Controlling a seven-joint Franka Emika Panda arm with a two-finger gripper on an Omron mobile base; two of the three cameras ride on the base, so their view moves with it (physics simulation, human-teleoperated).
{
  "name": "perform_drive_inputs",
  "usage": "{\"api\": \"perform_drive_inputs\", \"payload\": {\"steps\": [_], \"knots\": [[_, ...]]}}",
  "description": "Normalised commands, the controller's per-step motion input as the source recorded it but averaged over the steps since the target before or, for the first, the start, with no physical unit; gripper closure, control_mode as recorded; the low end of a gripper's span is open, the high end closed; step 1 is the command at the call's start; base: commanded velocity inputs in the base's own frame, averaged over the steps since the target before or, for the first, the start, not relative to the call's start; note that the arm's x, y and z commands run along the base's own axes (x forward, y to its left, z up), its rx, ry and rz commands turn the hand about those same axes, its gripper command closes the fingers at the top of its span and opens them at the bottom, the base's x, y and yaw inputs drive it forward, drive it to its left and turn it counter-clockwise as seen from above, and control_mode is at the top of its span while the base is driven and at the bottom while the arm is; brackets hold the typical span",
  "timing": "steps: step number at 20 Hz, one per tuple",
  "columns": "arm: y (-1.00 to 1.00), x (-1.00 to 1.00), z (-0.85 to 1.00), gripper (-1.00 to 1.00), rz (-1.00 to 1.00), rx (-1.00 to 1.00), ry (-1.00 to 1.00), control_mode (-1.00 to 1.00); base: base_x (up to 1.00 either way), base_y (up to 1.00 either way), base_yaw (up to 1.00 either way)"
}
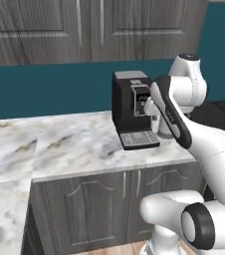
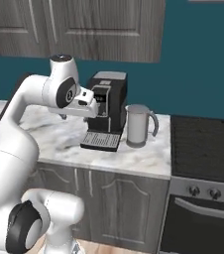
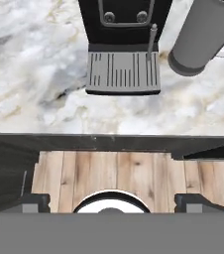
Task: Navigate to the coffee machine.
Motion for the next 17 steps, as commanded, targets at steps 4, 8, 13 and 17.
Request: {"api": "perform_drive_inputs", "payload": {"steps": [4, 8, 13, 17], "knots": [[0.0, 0.0, 0.0, -1.0, 0.0, 0.0, 0.0, 1.0, 0.69, 0.12, 0.0], [0.0, 0.0, 0.0, -1.0, 0.0, 0.0, 0.0, 1.0, 0.56, 0.0, 0.0], [0.0, 0.0, 0.0, -1.0, 0.0, 0.0, 0.0, 1.0, 0.59, 0.01, 0.0], [0.0, 0.0, 0.0, -1.0, 0.0, 0.0, 0.0, 1.0, 0.61, 0.03, 0.0]]}}
